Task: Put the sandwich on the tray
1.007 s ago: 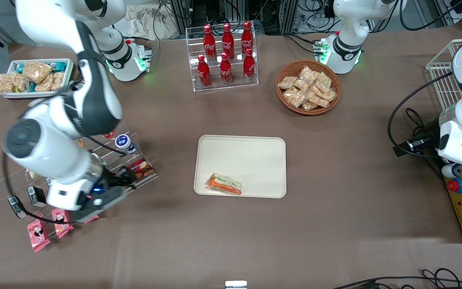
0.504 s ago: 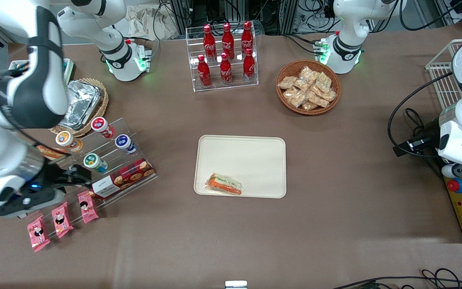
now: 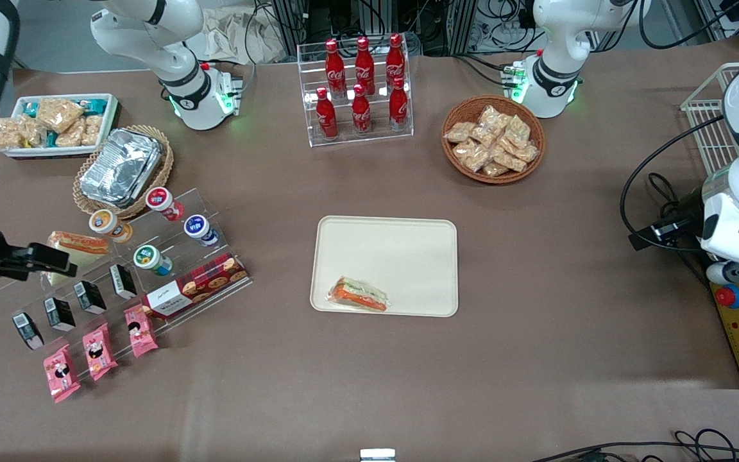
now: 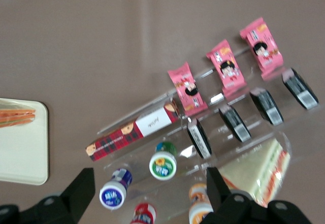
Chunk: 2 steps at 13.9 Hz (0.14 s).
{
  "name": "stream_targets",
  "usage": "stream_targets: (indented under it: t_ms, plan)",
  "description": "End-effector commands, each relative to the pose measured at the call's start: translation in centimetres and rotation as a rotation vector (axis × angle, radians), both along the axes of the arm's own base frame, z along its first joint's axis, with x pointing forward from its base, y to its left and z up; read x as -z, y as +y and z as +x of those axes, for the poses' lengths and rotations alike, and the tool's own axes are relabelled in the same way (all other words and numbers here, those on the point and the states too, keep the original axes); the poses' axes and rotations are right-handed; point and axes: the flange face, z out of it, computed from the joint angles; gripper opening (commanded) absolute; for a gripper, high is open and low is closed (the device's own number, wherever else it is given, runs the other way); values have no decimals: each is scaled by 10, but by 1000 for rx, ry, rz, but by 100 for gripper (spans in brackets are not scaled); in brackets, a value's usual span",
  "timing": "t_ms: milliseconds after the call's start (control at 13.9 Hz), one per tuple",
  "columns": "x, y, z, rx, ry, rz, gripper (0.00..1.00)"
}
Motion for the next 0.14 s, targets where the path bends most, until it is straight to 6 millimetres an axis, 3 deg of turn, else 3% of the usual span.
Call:
stream_targets:
  t_ms: [0, 72]
  plan:
    - [-21, -20, -18, 46, 18, 17, 98]
    - [-27, -25, -24, 48, 24, 0, 98]
